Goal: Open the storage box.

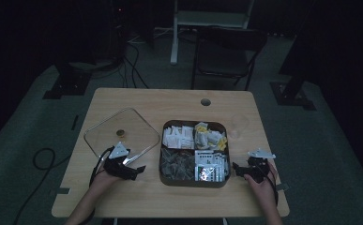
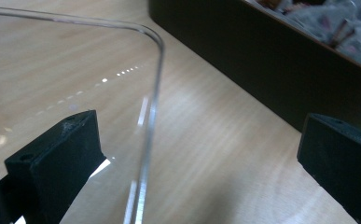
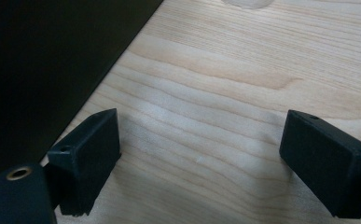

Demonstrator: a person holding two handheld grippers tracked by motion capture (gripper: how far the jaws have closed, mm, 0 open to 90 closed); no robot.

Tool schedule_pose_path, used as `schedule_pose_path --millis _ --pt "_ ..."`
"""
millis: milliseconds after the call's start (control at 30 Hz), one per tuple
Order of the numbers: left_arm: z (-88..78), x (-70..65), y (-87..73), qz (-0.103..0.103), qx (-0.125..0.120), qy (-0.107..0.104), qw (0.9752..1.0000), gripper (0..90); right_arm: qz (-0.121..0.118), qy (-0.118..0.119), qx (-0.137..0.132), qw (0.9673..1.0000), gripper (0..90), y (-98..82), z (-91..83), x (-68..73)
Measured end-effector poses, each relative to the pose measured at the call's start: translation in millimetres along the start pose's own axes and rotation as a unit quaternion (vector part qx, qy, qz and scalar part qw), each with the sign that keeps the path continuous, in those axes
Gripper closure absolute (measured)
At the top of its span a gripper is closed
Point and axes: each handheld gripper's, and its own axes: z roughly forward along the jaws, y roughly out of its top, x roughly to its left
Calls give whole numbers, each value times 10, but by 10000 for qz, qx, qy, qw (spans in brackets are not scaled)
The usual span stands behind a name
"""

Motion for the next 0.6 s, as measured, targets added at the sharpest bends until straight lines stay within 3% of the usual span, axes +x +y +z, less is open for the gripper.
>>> schedule_pose_path --millis 333,600 --pt "106 -298 -100 413 202 -384 9982 3 6 2 3 10000 118 1 0 1" --pt "143 -419 -140 655 429 -440 9960 3 -108 113 12 9999 117 2 0 4"
